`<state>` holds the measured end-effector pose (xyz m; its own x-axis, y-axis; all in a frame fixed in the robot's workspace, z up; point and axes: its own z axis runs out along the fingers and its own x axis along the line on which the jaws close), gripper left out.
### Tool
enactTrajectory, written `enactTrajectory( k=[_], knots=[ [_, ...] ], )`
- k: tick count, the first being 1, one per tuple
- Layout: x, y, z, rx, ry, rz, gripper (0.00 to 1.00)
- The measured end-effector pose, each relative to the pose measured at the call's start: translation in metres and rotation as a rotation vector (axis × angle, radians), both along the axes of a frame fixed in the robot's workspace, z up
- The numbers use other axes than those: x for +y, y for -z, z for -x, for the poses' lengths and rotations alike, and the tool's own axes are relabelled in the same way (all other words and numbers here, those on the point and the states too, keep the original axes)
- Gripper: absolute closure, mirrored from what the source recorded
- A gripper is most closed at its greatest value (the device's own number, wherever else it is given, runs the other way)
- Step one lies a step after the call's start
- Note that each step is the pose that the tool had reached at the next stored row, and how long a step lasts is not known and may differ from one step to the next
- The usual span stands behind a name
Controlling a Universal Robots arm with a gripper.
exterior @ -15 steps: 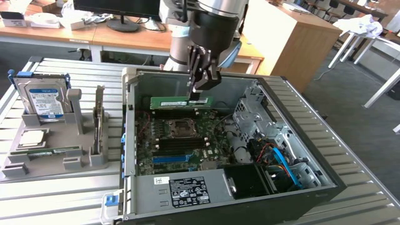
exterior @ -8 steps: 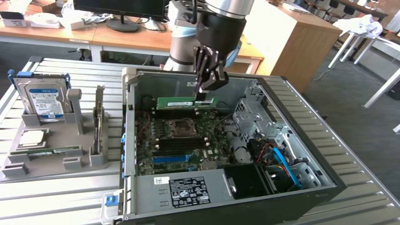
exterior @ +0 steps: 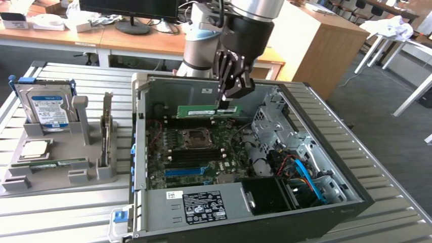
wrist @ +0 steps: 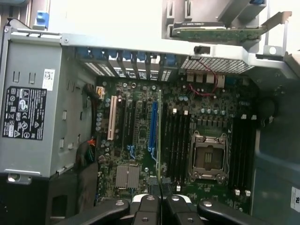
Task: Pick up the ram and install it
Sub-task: 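Pick up the ram and move it above insertion slot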
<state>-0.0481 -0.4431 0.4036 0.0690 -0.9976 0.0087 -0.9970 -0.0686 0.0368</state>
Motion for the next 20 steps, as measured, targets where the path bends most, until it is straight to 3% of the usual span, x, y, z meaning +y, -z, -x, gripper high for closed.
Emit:
enactTrajectory(
  k=[6, 20],
  knots=[
    [-0.0015, 0.0, -0.0079, 0.0029, 0.0, 0.0, 0.88],
    [-0.0015, 0.0001, -0.0082, 0.003, 0.034, 0.0, 0.88]
  ],
)
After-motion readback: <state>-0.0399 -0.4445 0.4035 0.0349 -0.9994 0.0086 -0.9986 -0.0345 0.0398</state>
